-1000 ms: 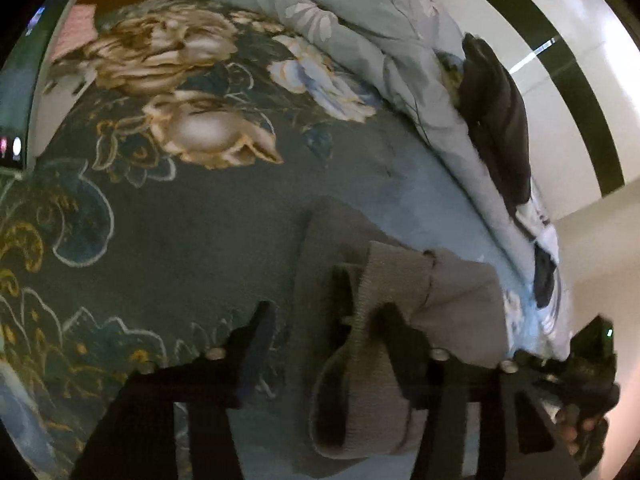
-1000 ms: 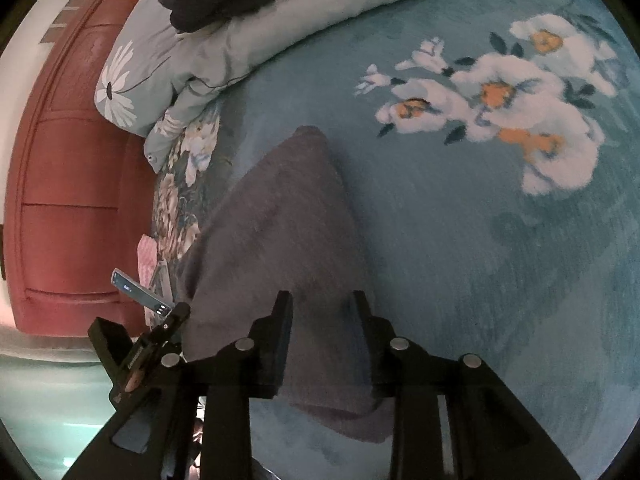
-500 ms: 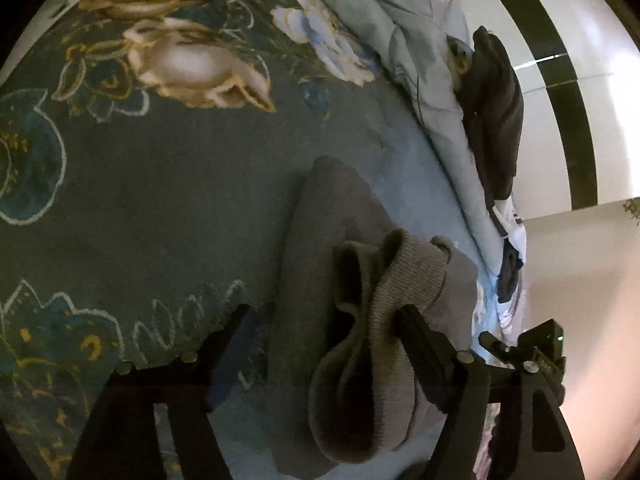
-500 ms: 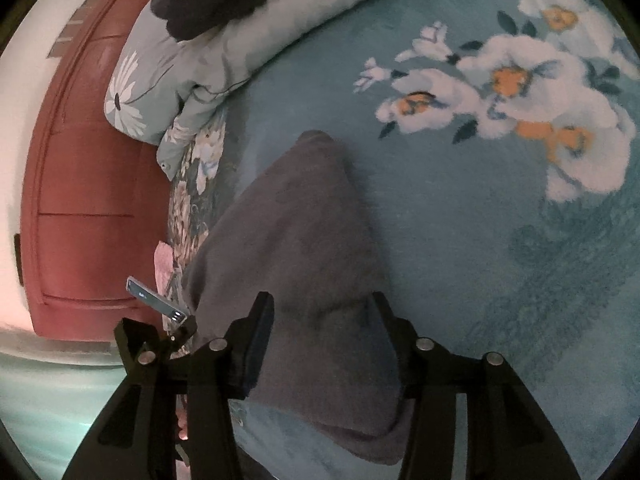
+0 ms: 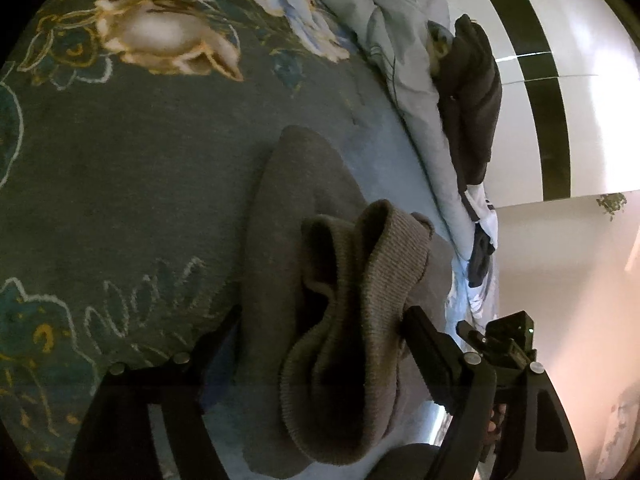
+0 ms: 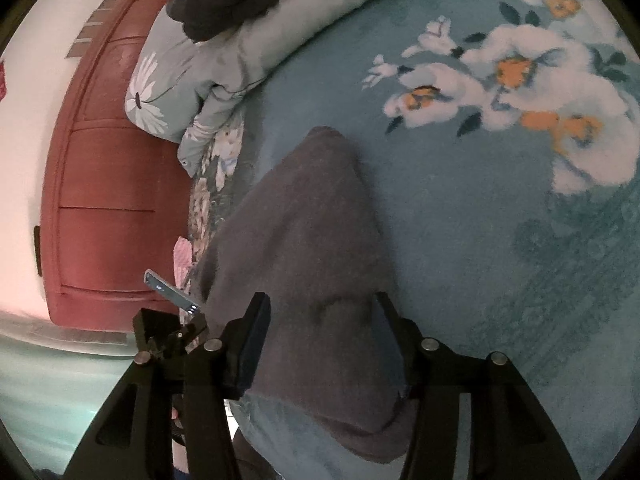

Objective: Fold clothes
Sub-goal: 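Lift the folded sweatshirt with both tools off the blanket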

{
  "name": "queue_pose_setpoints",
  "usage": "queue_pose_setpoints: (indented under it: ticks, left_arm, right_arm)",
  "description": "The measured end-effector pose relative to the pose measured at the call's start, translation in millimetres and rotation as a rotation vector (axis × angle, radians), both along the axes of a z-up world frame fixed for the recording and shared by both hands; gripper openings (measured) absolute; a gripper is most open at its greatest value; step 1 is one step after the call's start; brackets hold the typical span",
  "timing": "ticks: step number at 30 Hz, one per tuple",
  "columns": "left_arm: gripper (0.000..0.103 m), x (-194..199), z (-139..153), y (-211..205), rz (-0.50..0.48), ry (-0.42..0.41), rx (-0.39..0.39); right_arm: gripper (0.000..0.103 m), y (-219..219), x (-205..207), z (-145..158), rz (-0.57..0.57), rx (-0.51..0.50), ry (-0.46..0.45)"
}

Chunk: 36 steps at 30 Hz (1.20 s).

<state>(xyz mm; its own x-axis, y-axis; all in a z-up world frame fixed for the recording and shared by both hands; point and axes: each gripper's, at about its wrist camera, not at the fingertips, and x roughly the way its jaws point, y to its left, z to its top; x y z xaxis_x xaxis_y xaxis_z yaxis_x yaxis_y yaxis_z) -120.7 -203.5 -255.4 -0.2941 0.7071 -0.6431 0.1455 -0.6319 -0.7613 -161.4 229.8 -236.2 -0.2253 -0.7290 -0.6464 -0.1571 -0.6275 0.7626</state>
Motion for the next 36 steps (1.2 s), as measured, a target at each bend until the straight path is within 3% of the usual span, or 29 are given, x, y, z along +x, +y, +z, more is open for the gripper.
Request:
queue_pose_setpoints:
  ticks: [3,12,19,21,26,29,36]
  left_arm:
    - [0.082,0,-1,-2,-0.006,-0.005,-0.013]
    - [0.082,-5,-5,2,0.013,-0.011,-0.001]
    - [0.081,-1,0,7,0.033,0.000,-0.049]
    - [0.078,1,4,9,0.043,0.002,-0.070]
    - [0.053,7,12,12,0.069,0.007,-0.125]
    - [0.041,11,22,16,0.074,0.020,-0.168]
    - [0.034,35,60,19,0.083,0.052,-0.182]
  right_arm:
    - [0.054,4,1,2,0.016,0.058,0.020]
    - [0.054,-6,-3,-27,0.005,-0.038,-0.032]
    - [0.054,-13,-6,-22,-0.027,-0.011,-0.049]
    - [0.054,-15,-5,-20,-0.042,-0.008,-0.063]
    - [0.032,-23,-3,-8,-0.065,0.049,-0.086]
    - [0.025,-26,0,7,-0.074,0.064,-0.073]
    - [0.023,-34,15,48,-0.059,0.080,-0.037]
